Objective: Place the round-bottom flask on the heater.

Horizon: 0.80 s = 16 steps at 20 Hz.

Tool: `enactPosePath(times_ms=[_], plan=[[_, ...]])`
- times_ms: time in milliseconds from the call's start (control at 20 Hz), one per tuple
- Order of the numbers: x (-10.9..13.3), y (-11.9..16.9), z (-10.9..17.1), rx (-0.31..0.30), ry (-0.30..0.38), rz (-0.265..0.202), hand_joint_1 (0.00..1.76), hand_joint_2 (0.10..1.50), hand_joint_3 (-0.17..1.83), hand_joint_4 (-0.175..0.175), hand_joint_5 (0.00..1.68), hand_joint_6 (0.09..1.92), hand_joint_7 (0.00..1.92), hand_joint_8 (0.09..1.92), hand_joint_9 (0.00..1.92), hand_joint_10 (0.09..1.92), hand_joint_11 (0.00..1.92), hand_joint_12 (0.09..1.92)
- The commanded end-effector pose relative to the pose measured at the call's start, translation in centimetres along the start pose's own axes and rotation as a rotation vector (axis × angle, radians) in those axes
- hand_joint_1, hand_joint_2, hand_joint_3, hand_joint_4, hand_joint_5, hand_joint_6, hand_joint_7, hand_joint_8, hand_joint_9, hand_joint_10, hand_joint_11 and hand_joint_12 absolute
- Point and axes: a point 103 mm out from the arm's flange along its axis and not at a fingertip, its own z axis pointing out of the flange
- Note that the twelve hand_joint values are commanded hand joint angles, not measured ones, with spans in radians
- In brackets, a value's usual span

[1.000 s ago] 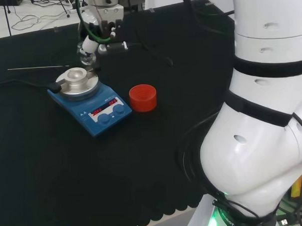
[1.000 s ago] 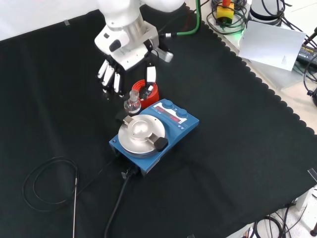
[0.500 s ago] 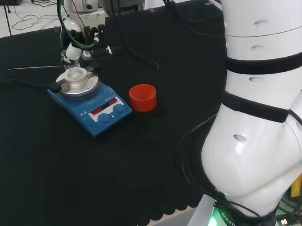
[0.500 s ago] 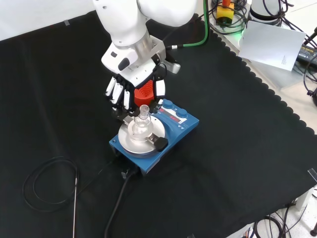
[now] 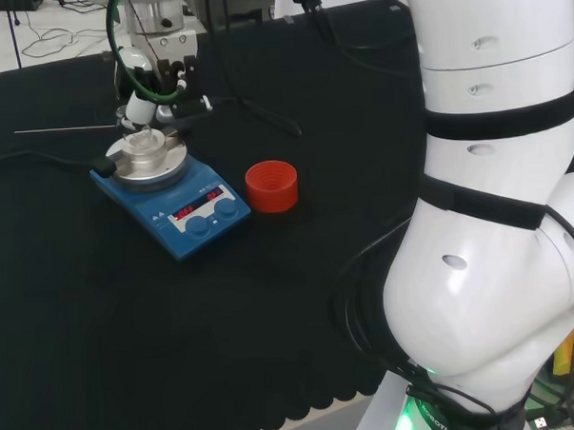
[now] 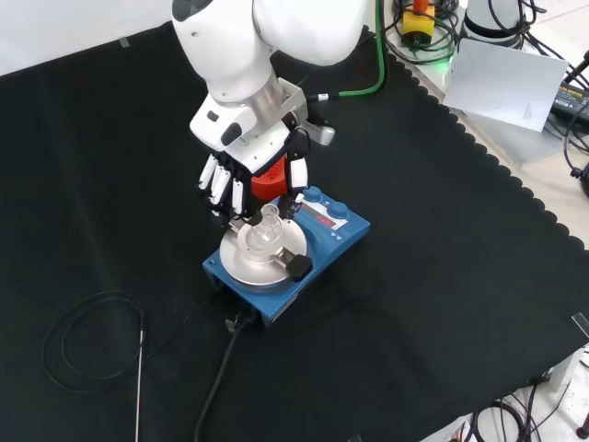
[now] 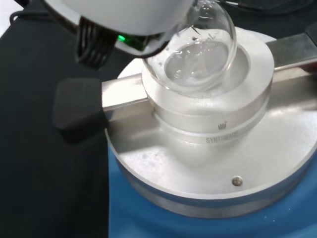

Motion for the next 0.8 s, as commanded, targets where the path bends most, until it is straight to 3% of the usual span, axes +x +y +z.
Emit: enactPosePath(times_ms=[50,400,500,600,650,800], plan=[[-0.8,0.4,0.5,0.006,0.005,0.004,1.12,0.61,0.89,0.038,1.14,1.02,0.51,0.67,0.74,0.55,0.51,1.29],[-1.2,0.6,0.7,-0.003,0.033,0.010,1.12,0.62,0.87,0.035,1.13,1.02,0.51,0.67,0.74,0.55,0.51,1.29],[-1.3,0.5,0.7,0.001,0.042,0.015,1.10,0.71,0.70,0.080,1.10,0.98,0.48,0.69,0.72,0.56,0.50,1.30],[-1.5,0.6,0.7,0.032,0.052,0.024,1.00,0.69,0.67,-0.024,0.93,0.91,0.43,0.71,0.69,0.58,0.47,1.31],[-1.6,0.6,0.7,0.046,0.053,0.030,0.96,0.67,0.68,-0.053,0.85,0.89,0.40,0.71,0.66,0.60,0.45,1.32],[-1.9,0.4,0.7,0.071,0.058,0.038,0.87,0.62,0.70,-0.065,0.56,0.80,0.29,0.73,0.55,0.64,0.36,1.35]])
